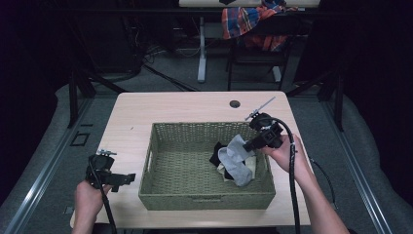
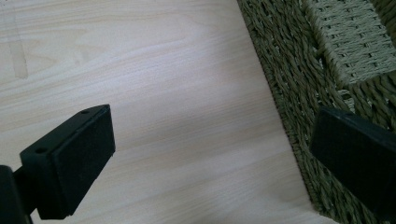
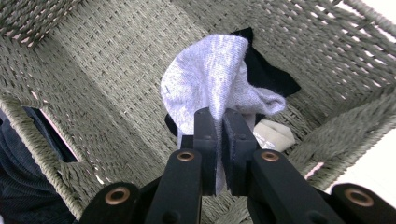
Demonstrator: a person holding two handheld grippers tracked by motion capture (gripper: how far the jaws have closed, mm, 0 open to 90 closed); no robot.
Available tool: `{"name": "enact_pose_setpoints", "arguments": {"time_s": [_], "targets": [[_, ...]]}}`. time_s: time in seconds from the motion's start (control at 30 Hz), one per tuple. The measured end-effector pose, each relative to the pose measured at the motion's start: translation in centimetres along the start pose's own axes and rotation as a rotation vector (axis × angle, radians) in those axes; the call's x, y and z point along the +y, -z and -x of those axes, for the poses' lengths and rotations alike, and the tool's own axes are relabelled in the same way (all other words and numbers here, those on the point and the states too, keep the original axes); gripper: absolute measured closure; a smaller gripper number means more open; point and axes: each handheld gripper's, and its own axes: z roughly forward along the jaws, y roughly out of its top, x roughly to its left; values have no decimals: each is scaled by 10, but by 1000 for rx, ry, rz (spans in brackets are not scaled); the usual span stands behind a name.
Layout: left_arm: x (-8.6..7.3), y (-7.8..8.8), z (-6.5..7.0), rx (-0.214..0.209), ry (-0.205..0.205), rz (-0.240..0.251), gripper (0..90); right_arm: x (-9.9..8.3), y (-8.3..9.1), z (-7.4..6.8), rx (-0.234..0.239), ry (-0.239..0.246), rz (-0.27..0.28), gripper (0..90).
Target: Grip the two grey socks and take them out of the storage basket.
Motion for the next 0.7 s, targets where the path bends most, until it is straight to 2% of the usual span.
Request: {"name": "enact_pose_setpoints", "arguments": {"time_s": [0.3, 0.33, 0.6, 0.7], "targets": [[0, 0, 0, 0, -2, -1, 3, -1, 9, 2, 0, 4, 19, 856], [0, 0, 0, 0, -2, -2, 3, -1, 11, 2, 1, -11, 33, 856], [0, 0, 0, 0, -3, -2, 3, -2, 20, 2, -10, -12, 42, 856], [0, 0, 0, 1, -2, -3, 4, -3, 23, 1, -7, -20, 67, 856]]}}
